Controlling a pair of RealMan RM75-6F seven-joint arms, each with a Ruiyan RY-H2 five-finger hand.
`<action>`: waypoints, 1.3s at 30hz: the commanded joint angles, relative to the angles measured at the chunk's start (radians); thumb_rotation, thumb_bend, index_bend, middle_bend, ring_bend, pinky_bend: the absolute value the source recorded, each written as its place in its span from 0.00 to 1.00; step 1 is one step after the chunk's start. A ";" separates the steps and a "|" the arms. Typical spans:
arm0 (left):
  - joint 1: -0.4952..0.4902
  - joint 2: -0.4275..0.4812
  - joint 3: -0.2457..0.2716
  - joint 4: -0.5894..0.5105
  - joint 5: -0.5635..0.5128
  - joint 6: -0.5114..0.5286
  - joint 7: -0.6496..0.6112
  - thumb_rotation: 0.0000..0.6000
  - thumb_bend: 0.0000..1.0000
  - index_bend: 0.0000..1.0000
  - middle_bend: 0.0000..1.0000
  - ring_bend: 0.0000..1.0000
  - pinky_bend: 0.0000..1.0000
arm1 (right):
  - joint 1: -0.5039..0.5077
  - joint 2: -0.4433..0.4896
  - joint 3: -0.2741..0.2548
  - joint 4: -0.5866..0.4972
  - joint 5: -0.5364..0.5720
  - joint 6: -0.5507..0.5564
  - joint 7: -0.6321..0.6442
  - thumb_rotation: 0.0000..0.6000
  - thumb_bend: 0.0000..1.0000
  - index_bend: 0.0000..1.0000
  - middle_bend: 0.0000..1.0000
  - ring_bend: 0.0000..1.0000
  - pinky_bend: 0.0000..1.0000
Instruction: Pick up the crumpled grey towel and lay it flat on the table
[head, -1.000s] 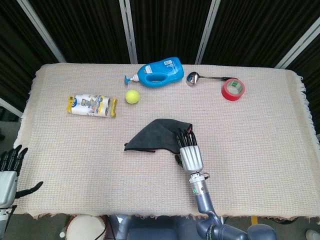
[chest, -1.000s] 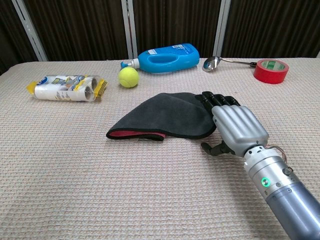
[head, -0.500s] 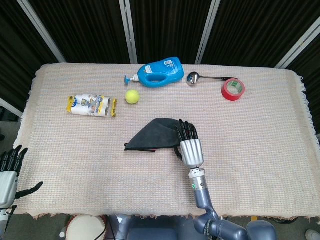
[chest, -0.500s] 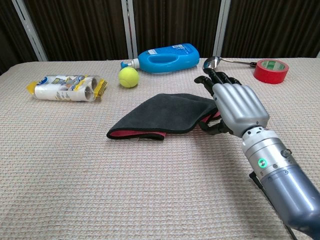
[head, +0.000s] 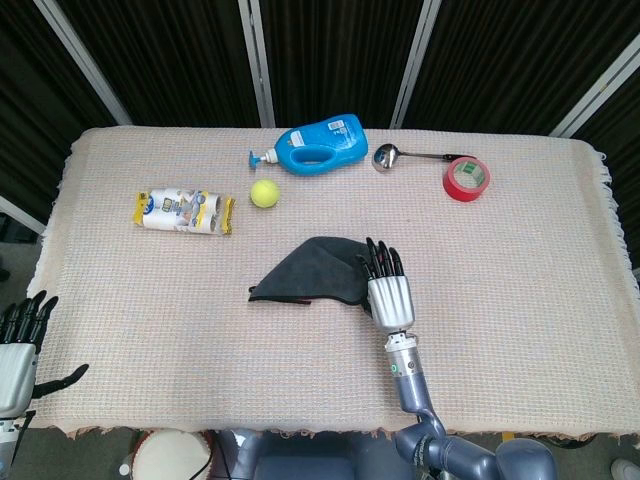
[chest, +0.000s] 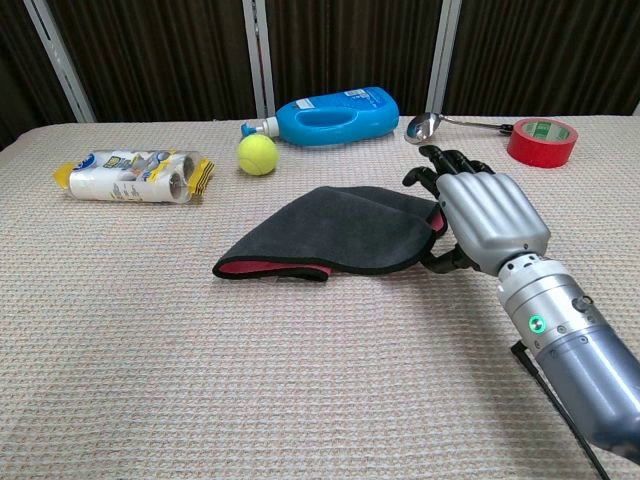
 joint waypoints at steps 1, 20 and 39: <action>0.000 0.000 0.000 0.000 -0.002 -0.001 0.002 1.00 0.07 0.00 0.00 0.00 0.00 | -0.002 -0.004 -0.006 0.004 -0.001 0.008 0.018 1.00 0.33 0.39 0.15 0.08 0.15; -0.001 -0.007 -0.002 0.009 -0.008 -0.006 0.004 1.00 0.07 0.00 0.00 0.00 0.00 | 0.026 -0.037 -0.011 0.039 -0.031 0.067 0.106 1.00 0.37 0.52 0.22 0.11 0.16; -0.002 -0.010 -0.003 0.014 -0.013 -0.009 0.003 1.00 0.07 0.00 0.00 0.00 0.00 | 0.033 -0.036 -0.022 0.033 -0.025 0.057 0.112 1.00 0.58 0.60 0.23 0.12 0.16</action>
